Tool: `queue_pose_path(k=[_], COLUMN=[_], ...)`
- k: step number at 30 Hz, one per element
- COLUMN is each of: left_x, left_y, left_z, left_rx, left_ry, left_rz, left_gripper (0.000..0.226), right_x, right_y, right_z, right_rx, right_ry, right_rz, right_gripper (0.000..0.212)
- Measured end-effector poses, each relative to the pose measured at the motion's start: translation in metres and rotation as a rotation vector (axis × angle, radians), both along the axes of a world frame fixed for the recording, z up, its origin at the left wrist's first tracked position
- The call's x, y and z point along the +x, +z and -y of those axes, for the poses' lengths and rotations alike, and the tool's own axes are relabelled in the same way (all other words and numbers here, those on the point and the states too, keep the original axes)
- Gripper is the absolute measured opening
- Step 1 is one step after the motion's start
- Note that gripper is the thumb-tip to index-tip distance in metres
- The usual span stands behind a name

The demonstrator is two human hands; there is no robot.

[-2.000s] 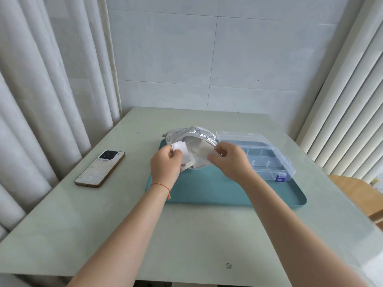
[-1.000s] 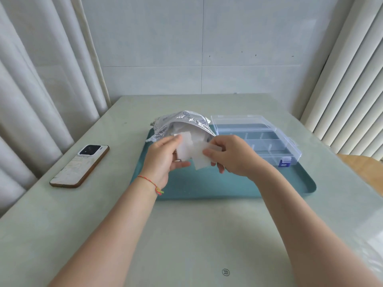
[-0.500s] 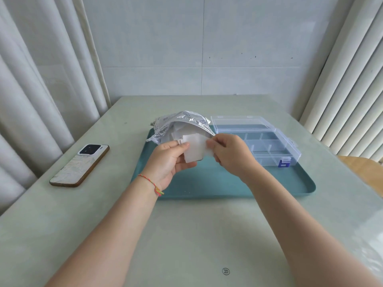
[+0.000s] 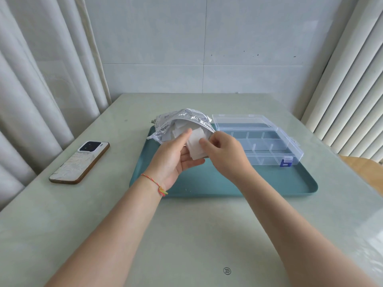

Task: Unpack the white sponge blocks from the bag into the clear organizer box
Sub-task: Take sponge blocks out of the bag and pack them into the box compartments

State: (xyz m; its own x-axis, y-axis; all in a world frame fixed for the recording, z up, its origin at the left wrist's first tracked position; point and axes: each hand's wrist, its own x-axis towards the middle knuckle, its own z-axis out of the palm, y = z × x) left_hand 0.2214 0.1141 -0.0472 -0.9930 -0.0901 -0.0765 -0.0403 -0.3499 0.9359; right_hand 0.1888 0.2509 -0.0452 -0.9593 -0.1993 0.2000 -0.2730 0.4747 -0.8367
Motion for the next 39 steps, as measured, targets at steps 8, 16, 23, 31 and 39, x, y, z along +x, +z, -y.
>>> queue_pose_path(k=[8,16,23,31,39], left_x=[-0.001,0.005,0.005,0.004,0.003], left_y=[-0.004,-0.001,-0.003,-0.003,0.001], left_z=[0.002,-0.004,-0.003,-0.002,0.006], left_rx=[-0.261,-0.104,-0.053,0.038,-0.031], left_ry=[0.133,-0.15,-0.235,-0.273,-0.123], left_rz=[0.028,0.012,0.041,0.081,0.104], left_gripper=[0.005,0.016,0.005,0.01,0.008], right_x=[0.002,0.003,0.003,0.004,0.004], right_y=[0.007,-0.007,-0.01,-0.008,-0.004], right_z=[-0.013,-0.002,-0.001,-0.003,-0.003], right_rx=[0.305,0.394,0.354,0.372,0.241], right_ry=[0.171,0.26,0.353,0.355,0.353], right_rz=[-0.364,-0.421,-0.363,-0.377,-0.384], right_gripper=[0.07,0.07,0.082,0.081,0.083])
